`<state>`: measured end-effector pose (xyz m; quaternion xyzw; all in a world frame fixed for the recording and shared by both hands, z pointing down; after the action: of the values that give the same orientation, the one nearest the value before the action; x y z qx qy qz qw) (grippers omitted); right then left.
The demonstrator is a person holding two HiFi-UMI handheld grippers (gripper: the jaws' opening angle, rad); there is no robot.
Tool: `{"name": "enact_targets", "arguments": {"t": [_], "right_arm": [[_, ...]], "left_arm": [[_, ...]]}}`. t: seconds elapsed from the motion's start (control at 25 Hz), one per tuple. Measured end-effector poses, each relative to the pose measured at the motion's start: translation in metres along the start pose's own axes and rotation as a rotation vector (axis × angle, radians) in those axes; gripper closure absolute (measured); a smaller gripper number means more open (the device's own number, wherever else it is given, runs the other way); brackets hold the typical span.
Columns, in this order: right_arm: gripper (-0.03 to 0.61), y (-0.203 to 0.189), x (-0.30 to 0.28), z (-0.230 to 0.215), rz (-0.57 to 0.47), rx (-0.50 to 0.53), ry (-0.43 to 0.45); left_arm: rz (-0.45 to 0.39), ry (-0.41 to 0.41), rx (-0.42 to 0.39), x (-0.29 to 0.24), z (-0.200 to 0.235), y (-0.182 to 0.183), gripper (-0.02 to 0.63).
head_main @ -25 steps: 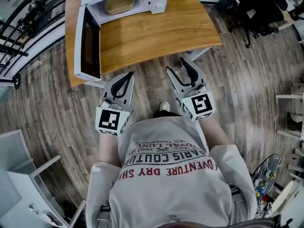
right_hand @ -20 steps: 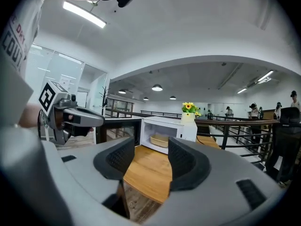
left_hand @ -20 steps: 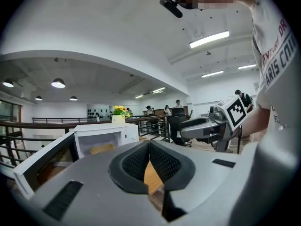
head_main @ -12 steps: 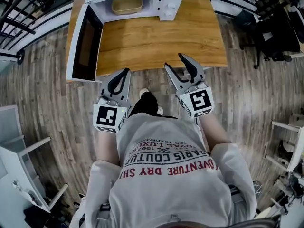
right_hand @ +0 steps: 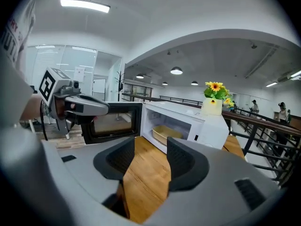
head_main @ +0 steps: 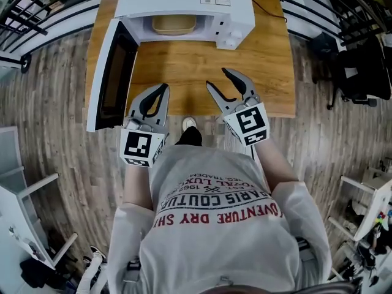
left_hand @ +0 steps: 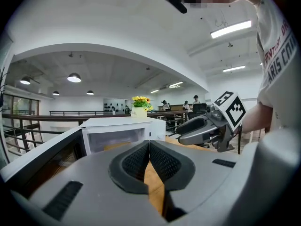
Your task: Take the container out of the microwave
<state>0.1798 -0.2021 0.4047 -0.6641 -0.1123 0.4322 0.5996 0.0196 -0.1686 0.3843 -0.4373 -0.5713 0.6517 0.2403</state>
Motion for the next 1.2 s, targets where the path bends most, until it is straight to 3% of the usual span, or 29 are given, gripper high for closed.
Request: {"name": "enact_targets", "arguments": {"t": [0.44, 0.72, 1.0, 1.2], "right_arm": [[0.355, 0.011, -0.127, -0.036, 0.237, 0.116, 0.095], [0.354, 0.002, -0.198, -0.037, 0.373, 0.297, 0.167], [0.356, -0.009, -0.257, -0.038, 0.508, 0.454, 0.167], [0.372, -0.018, -0.287, -0.041, 0.598, 0.545, 0.191]], "left_arm": [[0.022, 0.075, 0.059, -0.045, 0.073, -0.006, 0.597], [0.019, 0.105, 0.087, -0.047, 0.096, -0.015, 0.597], [0.02, 0.118, 0.057, -0.047, 0.109, -0.017, 0.597], [-0.005, 0.124, 0.095, -0.044, 0.117, -0.017, 0.597]]}}
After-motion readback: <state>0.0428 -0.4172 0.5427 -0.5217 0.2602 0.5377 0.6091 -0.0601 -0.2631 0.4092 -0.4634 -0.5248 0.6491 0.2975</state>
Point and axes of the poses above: the fingertips, and each gripper's own axes: x backward along the fingers, z to its left, y out of its top, the point moved 4 cm from there along x, backward along the fingers, and after that the axes turned 4 degrees about z, right-handed, at the moved point
